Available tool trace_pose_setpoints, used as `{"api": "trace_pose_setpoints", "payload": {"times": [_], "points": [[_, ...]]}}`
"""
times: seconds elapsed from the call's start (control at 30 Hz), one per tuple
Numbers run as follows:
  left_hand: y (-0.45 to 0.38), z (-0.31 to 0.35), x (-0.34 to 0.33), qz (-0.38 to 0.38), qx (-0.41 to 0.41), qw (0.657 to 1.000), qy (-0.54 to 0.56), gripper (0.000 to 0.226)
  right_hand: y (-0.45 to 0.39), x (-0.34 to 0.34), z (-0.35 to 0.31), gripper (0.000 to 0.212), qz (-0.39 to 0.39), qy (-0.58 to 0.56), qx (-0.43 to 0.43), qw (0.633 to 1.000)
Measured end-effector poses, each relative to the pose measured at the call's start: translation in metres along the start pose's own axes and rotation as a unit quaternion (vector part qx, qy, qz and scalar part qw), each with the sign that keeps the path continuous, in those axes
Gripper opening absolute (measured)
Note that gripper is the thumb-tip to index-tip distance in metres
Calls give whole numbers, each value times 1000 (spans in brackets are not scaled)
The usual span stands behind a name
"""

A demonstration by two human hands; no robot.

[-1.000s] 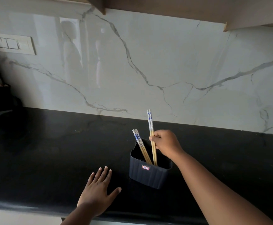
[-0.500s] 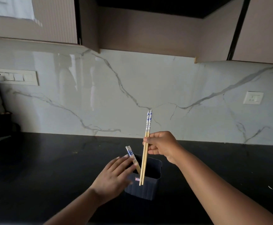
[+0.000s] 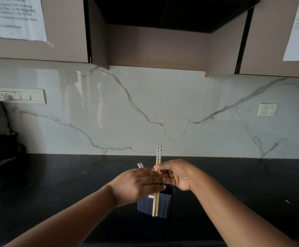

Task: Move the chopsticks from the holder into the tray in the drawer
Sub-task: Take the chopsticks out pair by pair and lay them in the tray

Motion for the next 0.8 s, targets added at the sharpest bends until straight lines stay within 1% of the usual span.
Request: {"api": "trace_pose_setpoints", "payload": {"times": [0.07, 0.1, 0.17, 0.23, 0.27, 0.3, 0.33, 0.37, 0.4, 0.47, 0.5, 0.53, 0.57, 0.63, 0.67, 0.73, 0.8], "points": [[-9, 2, 6, 7, 12, 1000, 24, 22, 3, 1, 0, 7, -6, -15, -11, 1000], [-14, 3, 9, 11, 18, 999, 32, 23, 5, 3, -1, 7, -10, -20, -14, 1000], [-24, 2, 16, 13, 42, 998, 41, 27, 11, 5, -5, 15, -14, -12, -17, 1000], [-35, -6, 23, 8, 115, 991, 72, 27, 15, 8, -10, 28, 10, 58, 3, 998], [-39, -12, 28, 10, 168, 981, 96, 26, 17, 10, -14, 26, 39, 113, 32, 992], [-43, -20, 31, 16, 220, 968, 120, 23, 18, 11, -19, 17, 69, 167, 72, 981], [-47, -28, 34, 25, 269, 951, 147, 20, 21, 9, -24, 9, 91, 213, 119, 966], [-50, -37, 36, 34, 322, 929, 180, 18, 23, 6, -29, 12, 94, 248, 167, 950], [-51, -47, 37, 40, 377, 897, 227, 16, 24, 2, -30, 19, 76, 271, 202, 938], [-52, -61, 36, 43, 465, 816, 340, 16, 26, -7, -26, 32, 31, 300, 239, 923], [-53, -65, 34, 37, 489, 778, 393, 16, 27, -9, -24, 33, 18, 300, 253, 920], [-53, -68, 32, 25, 502, 748, 434, 14, 28, -10, -22, 29, 16, 293, 270, 917], [-54, -70, 31, 13, 509, 725, 463, 12, 28, -9, -22, 23, 21, 284, 287, 915], [-53, -72, 30, -2, 514, 698, 499, 7, 27, -6, -20, 13, 32, 262, 304, 915], [-52, -72, 30, -4, 516, 690, 508, 6, 26, -5, -18, 11, 31, 242, 298, 923], [-49, -71, 27, -4, 522, 676, 520, 11, 25, -3, -12, 14, 21, 214, 276, 937], [-45, -68, 21, -14, 525, 666, 529, 16, 23, -3, -5, 18, 11, 213, 261, 942]]}}
Point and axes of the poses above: each hand's wrist, its own y-axis away from the middle knuckle, its own x-axis out of the back of the hand, z = x × y, the point moved 5 cm from there along -y, towards the middle knuckle, and after that the axes turned 2 degrees about -y, right-handed, at the moved point
